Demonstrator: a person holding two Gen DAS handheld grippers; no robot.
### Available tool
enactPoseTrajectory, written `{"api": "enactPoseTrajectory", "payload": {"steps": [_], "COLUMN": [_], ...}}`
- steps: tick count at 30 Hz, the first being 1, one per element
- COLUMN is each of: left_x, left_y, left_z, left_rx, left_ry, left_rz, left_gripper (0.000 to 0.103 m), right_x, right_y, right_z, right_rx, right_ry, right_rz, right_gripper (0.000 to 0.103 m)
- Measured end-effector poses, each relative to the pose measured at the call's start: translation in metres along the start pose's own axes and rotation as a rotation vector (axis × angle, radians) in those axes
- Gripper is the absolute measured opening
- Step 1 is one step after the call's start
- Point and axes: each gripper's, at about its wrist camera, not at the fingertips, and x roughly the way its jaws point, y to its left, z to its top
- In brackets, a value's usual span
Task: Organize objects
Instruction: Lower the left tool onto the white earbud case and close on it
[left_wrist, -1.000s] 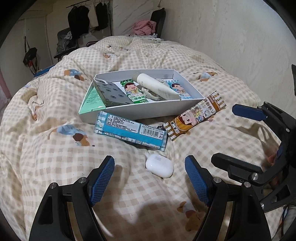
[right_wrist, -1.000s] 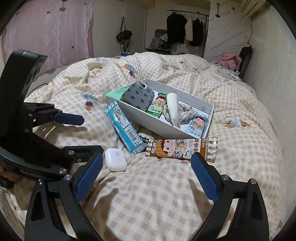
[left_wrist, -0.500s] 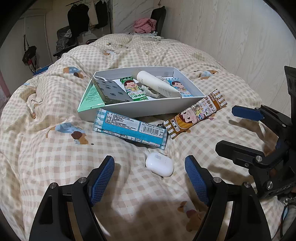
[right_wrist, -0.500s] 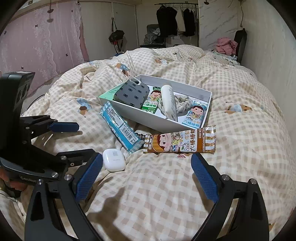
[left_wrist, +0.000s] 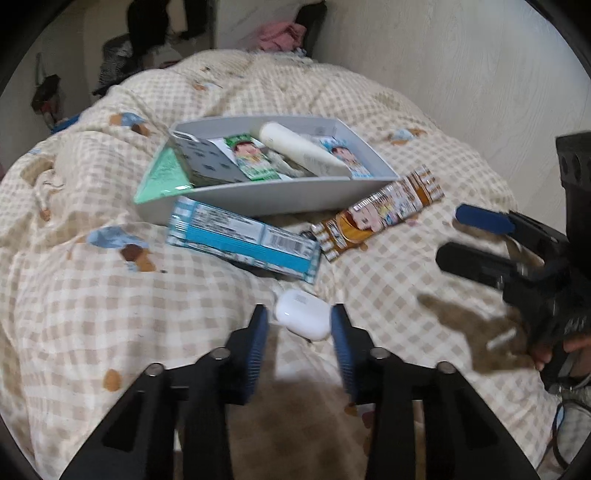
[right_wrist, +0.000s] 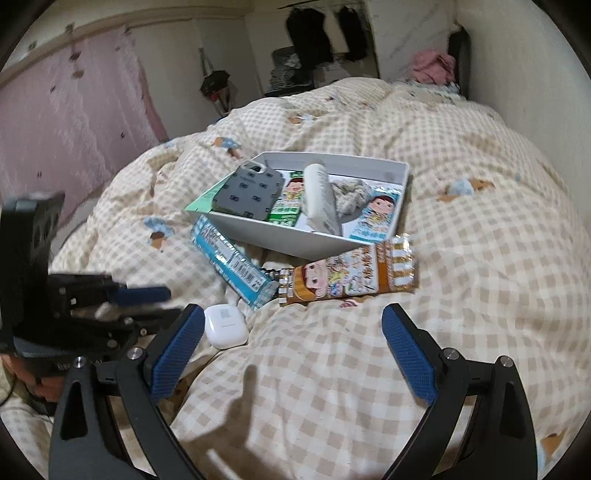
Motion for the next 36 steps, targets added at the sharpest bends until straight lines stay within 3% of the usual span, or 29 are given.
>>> {"api": "enactPoseTrajectory", "payload": {"steps": [3, 8, 12, 14, 15, 16, 22, 26, 29, 33, 36], "left_x": [0.004, 0.039, 0.076, 0.082, 0.085, 0.089, 0.107, 0.111, 0.109, 0.080, 0.055], "left_y": [-0.008, -0.026, -0.024, -0.024, -0.026, -0.028, -0.041, -0.042, -0.035, -0.015, -0.001], "left_z": [0.014, 0.042, 0.043, 0.040, 0.039, 0.038, 0.033, 0.034, 0.036, 0.039, 0.036], "left_rx": [0.063, 0.249, 0.196, 0.201, 0.205, 0.212, 0.261, 0.251, 0.178, 0.013, -0.071], "left_ry": [0.035, 0.159, 0.268, 0.259, 0.266, 0.281, 0.309, 0.322, 0.299, 0.162, 0.048], "left_rz": [-0.009, 0.111, 0.056, 0.081, 0.084, 0.077, 0.137, 0.133, 0.090, -0.057, -0.074], "left_gripper": [0.032, 0.024, 0.026, 0.038, 0.050, 0.053, 0.053, 0.050, 0.050, 0.050, 0.050], "right_x": [-0.001, -0.001, -0.001, -0.001, -0.001, -0.001, -0.001, -0.001, -0.001, 0.000, 0.000], "right_y": [-0.010, -0.016, -0.016, -0.016, -0.016, -0.016, -0.016, -0.016, -0.016, -0.017, -0.017], "right_z": [0.000, 0.000, 0.000, 0.000, 0.000, 0.000, 0.000, 0.000, 0.000, 0.000, 0.000], "right_rx": [0.056, 0.090, 0.091, 0.091, 0.090, 0.090, 0.092, 0.092, 0.093, 0.098, 0.097], "right_ry": [-0.003, -0.003, -0.002, -0.001, 0.000, 0.003, 0.005, 0.006, 0.005, 0.004, 0.005], "right_rz": [0.017, 0.028, 0.028, 0.028, 0.028, 0.027, 0.024, 0.023, 0.024, 0.028, 0.027], "right_gripper": [0.096, 0.096, 0.096, 0.096, 0.096, 0.096, 0.096, 0.096, 0.096, 0.096, 0.096]}}
